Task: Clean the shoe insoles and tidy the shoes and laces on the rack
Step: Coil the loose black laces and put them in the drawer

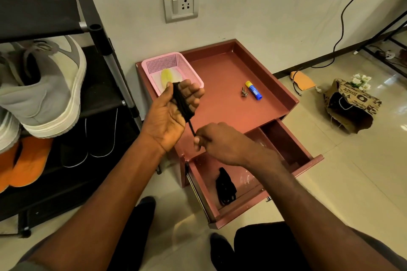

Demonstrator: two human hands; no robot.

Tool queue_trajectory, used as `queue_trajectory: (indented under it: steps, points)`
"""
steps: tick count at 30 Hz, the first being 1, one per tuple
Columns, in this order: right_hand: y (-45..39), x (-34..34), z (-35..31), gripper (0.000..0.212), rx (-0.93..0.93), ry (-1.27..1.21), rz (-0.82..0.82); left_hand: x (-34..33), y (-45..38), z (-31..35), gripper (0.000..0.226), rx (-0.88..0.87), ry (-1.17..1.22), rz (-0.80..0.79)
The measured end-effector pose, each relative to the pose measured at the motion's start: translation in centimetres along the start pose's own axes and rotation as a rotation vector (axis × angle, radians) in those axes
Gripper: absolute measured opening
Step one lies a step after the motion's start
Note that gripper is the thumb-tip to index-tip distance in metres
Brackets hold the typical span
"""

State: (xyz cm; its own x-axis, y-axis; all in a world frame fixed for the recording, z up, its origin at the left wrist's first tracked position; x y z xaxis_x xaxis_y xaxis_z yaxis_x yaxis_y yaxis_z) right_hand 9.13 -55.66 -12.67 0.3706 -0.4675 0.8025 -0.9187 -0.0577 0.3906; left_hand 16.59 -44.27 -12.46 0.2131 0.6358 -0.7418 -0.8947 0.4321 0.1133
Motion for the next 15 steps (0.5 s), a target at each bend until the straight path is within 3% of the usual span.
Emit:
queue_trajectory:
  steps: [3, 6, 8, 10, 15]
  points:
    - [0.4, 0.8, -1.5, 0.022, 0.154, -0.109, 0.052, 0.3, 0.1, -0.2, 0.051, -0.037, -0.462, 0.03]
    - [0.9, 3.0, -1.5, 0.012, 0.181, -0.296, 0.403, -0.2, 1.2, -0.1, 0.062, -0.04, -0.904, -0.035]
    - [1.4, 4.2, -0.8, 0.013, 0.125, -0.364, 0.648, -0.5, 1.9, -0.5, 0.071, -0.008, -0.951, -0.083]
    - [1.7, 5.0, 0.2, 0.015, 0.074, -0.475, 0.754, -0.5, 2.0, -1.2, 0.073, 0.042, -0.932, -0.06]
    - [0.8, 4.4, 1.1, 0.005, 0.002, -0.5, 0.579, 0.1, 1.1, -3.1, 0.056, 0.197, -0.724, 0.106]
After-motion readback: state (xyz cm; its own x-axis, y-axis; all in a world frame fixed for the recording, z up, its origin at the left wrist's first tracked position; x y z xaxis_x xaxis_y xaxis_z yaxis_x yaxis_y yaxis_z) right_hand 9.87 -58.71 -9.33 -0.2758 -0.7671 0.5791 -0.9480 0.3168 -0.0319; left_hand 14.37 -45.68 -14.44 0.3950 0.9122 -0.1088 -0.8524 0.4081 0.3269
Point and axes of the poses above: each hand's wrist, its own y-axis away from the middle knuckle, its own x-axis out of the back of the hand, z = x × y, the point moved 4 cm from there along -y, towards the middle knuckle, and after that the axes turned 4 degrees about -x, right-handed, at the moved point
